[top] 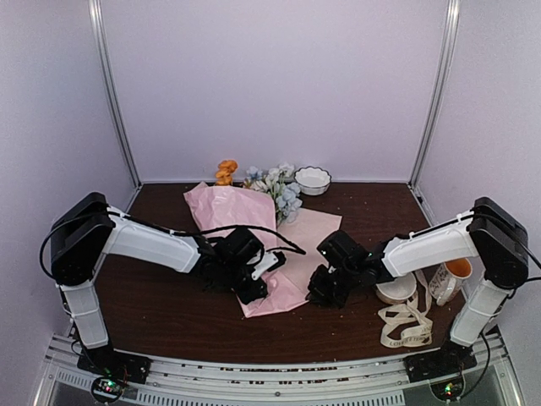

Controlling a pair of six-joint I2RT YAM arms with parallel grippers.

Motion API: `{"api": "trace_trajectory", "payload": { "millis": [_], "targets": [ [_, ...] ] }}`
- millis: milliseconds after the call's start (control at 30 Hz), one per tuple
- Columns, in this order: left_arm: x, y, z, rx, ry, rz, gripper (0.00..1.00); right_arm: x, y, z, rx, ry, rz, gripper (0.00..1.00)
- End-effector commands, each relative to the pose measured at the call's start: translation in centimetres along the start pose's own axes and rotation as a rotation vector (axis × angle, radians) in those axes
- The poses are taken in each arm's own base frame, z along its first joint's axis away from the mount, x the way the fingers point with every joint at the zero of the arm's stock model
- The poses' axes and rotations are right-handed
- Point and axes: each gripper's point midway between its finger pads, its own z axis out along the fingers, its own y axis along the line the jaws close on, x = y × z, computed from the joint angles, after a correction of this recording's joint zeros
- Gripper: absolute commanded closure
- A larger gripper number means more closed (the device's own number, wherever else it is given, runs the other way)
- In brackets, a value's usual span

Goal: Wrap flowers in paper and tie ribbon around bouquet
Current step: Pick up the two-thirds-folded wrapping paper from the center of the board, then fold the two-thirds-folded wrapping paper at the center of the board.

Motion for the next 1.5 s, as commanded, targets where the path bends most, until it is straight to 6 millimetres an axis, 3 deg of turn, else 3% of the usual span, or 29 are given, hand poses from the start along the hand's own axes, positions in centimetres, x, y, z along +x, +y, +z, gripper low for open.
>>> {"api": "trace_trajectory", "payload": {
  "millis": [0,133,267,367,433,500,633,900,1300,1467],
  "targets": [
    [1.0,1.1,0.5,-0.014,0.019,-0.042,0.71,-2.0,0.8,-1.0,0.065,-0.098,-0.147,1.00],
    [1.4,0.7,1.1,0.011,0.021,-0.056,0.70,-2.4,1.3,-1.9,0.042,-0.137,-0.197,1.00],
    [1.2,1.1,1.4,-0.008,0.020,-0.071,0.68,-1.9,3.3,-2.5,0.004,-0.126,-0.321,1.00],
    [0.1,2.6,0.1,-0.097,-0.032,-0.104,0.64,-1.5,4.5,-3.3,0.034,-0.136,-0.482,1.00],
    [-1.6,3.0,-1.5,-0.113,-0.122,-0.104,0.60,-1.1,4.9,-3.7,0.038,-0.142,-0.559,1.00],
    [-2.3,3.3,-1.6,-0.117,-0.141,-0.099,0.60,-0.7,5.1,-3.7,0.032,-0.142,-0.604,1.00],
    [-2.1,4.4,-0.7,-0.160,-0.119,-0.111,0.60,-0.4,5.6,-3.3,0.025,-0.126,-0.685,1.00],
    [-2.1,3.9,0.4,-0.068,-0.092,-0.123,0.61,1.2,8.2,-3.9,0.033,-0.188,-0.941,1.00],
    [-3.5,3.5,-0.9,0.131,-0.205,-0.266,0.61,5.6,9.8,-1.4,0.017,-0.260,-1.352,1.00],
    [-4.1,4.1,-2.2,0.201,-0.297,-0.355,0.60,5.8,10.0,0.4,-0.009,-0.270,-1.383,1.00]
  ]
}}
